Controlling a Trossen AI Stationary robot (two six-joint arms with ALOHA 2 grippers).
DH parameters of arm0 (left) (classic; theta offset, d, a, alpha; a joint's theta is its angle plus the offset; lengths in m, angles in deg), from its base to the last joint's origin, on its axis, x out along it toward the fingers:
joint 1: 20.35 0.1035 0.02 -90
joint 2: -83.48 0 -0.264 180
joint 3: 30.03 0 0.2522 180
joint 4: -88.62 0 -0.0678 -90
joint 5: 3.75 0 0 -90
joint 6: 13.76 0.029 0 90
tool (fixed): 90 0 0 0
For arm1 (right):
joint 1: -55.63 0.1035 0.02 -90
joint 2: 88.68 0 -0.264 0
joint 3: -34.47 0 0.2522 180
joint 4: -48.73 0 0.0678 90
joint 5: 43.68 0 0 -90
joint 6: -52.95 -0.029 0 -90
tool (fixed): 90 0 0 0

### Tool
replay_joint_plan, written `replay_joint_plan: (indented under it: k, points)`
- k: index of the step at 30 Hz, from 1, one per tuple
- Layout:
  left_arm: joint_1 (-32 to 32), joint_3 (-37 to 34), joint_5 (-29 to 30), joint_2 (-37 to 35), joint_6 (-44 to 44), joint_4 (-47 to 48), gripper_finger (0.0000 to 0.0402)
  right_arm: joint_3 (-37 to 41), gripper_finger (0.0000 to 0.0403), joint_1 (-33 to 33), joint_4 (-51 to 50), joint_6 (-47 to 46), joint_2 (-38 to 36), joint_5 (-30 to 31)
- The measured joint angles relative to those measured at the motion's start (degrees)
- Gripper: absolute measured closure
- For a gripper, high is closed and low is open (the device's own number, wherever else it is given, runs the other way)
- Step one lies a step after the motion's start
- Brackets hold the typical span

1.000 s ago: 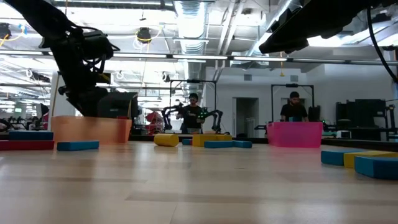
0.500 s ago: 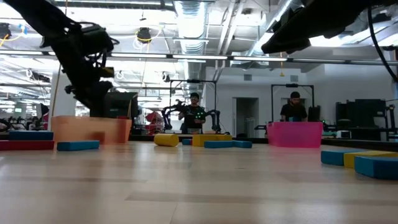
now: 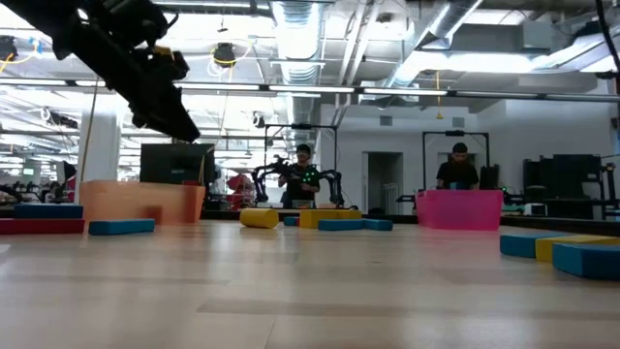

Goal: Sort blocks
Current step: Put the blue block into the red bin

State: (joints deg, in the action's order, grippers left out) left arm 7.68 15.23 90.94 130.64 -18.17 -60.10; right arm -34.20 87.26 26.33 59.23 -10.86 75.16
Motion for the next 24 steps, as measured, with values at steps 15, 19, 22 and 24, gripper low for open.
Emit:
replay_joint_plan:
  k: [15, 19, 22, 24]
  points:
    - [-20.87, 0.0, 1.24, 8.76, -2.27, -8.65, 0.0236, -6.07, 0.0243, 1.45, -4.72, 4.76, 0.02, 11.94]
    - [-24.51, 0.0, 2.07, 13.31, -2.29, -11.97, 0.0236, -6.07, 0.0243, 1.84, -5.53, 2.0, 0.02, 11.81]
    - [-26.55, 0.0, 2.2, 16.9, -2.29, -14.33, 0.0236, -6.07, 0.0243, 2.35, -6.48, -0.43, 0.02, 11.56]
    - [-27.6, 0.0, 2.21, 19.16, -2.29, -15.9, 0.0236, -6.07, 0.0243, 2.83, -6.58, -1.72, 0.02, 11.18]
